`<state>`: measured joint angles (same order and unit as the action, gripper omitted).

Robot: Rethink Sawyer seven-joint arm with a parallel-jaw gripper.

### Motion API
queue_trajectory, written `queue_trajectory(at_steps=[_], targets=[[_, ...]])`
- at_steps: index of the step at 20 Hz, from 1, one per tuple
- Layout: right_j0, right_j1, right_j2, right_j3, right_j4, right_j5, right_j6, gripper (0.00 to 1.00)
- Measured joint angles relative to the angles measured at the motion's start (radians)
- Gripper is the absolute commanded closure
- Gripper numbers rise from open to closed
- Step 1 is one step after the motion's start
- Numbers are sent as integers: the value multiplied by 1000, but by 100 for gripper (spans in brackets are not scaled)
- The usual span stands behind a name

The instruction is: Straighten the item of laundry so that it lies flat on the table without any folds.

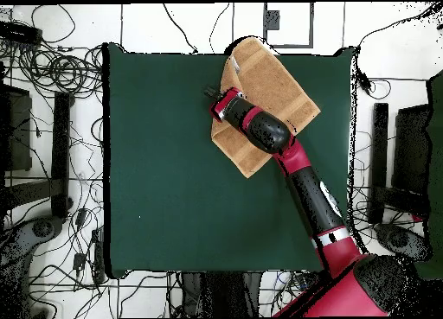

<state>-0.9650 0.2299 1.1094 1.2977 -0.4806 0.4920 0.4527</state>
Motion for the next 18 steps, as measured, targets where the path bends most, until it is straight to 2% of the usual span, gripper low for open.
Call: queue_trajectory(at_steps=[5, 18], targets=[[19, -54, -76, -15, 1, 0, 0, 100], [75, -152, -154, -35, 42, 43, 0, 100]])
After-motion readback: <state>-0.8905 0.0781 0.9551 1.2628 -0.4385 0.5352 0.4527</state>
